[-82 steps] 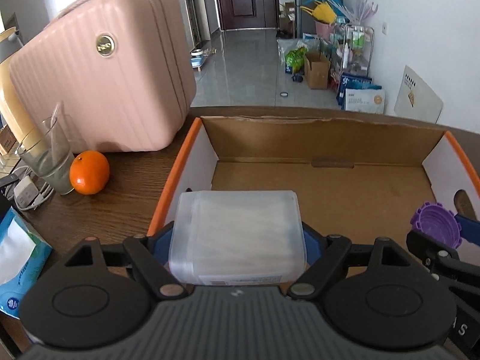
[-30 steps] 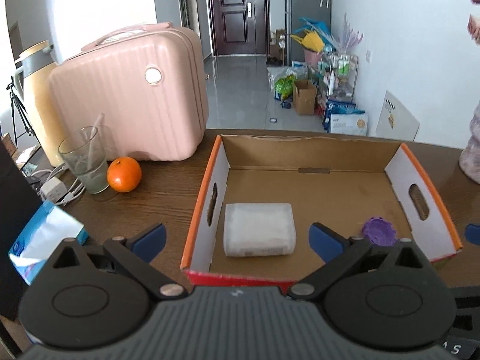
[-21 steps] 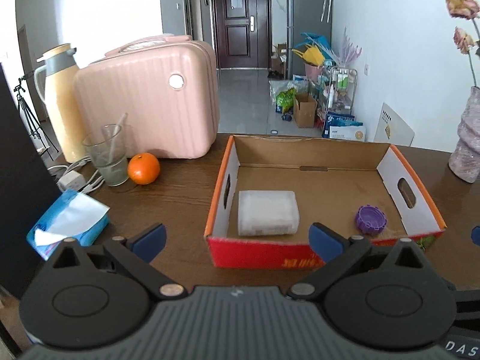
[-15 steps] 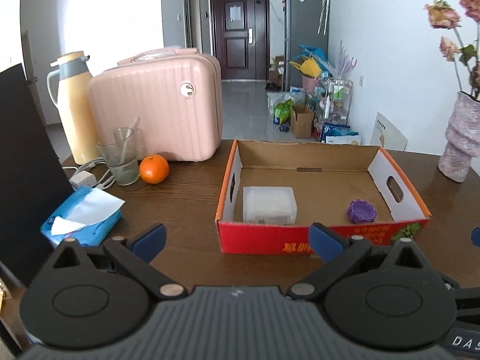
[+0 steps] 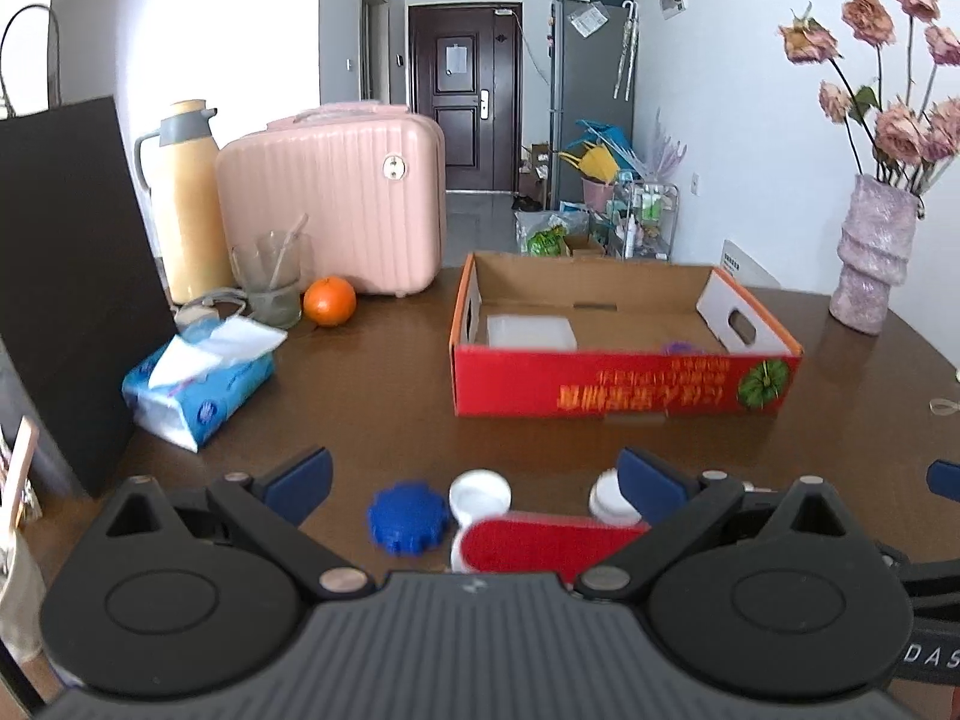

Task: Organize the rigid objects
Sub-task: 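Withdraw both tools from the cardboard box back toward the table items, then grasp the green spray bottle around its body with the right tool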

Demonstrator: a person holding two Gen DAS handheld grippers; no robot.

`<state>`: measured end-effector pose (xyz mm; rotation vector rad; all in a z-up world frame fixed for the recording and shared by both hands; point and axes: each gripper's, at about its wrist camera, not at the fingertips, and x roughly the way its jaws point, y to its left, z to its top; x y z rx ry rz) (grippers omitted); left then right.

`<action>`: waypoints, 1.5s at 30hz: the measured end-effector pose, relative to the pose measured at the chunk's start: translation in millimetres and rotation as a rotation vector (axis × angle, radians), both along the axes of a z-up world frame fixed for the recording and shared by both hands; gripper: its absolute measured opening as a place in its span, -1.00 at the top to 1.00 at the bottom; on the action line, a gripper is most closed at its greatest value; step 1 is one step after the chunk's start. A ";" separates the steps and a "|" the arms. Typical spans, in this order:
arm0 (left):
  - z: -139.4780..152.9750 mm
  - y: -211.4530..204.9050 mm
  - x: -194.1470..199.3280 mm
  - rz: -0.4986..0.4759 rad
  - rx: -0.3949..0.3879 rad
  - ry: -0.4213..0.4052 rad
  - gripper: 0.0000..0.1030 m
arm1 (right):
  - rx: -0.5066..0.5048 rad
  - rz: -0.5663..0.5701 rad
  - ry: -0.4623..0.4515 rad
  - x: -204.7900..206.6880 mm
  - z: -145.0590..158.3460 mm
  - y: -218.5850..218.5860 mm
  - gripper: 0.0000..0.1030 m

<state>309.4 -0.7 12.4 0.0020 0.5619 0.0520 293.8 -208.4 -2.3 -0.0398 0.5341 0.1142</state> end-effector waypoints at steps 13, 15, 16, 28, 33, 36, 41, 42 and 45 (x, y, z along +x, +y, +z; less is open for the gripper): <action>-47.2 13.5 -45.3 0.013 0.026 0.041 -1.00 | -0.051 0.010 0.056 -33.6 -46.3 -5.5 -1.00; -52.0 15.0 -47.5 0.013 0.033 0.051 -1.00 | -0.094 0.015 0.068 -31.0 -52.9 -6.1 -1.00; -53.5 15.6 -48.1 0.013 0.035 0.057 -1.00 | -0.120 0.023 0.074 -27.9 -55.6 -6.1 -1.00; -58.1 26.8 -53.3 0.046 0.041 0.074 -1.00 | -0.227 0.230 0.153 14.8 -63.2 -0.6 -0.88; -58.7 31.4 -52.5 0.056 0.037 0.076 -1.00 | -0.201 0.274 0.208 26.2 -69.1 -1.7 -0.69; -59.8 32.3 -51.7 0.056 0.034 0.080 -1.00 | -0.182 0.285 0.230 25.2 -73.1 -1.3 -0.52; -61.9 33.9 -50.6 0.053 0.028 0.084 -1.00 | -0.153 0.289 0.231 14.9 -72.5 -0.6 -0.40; -62.6 34.1 -50.0 0.051 0.027 0.086 -1.00 | -0.149 0.290 0.231 13.3 -71.8 -0.3 -0.39; -65.0 34.3 -48.5 0.047 0.024 0.092 -1.00 | -0.140 0.291 0.234 7.1 -70.4 2.2 -0.30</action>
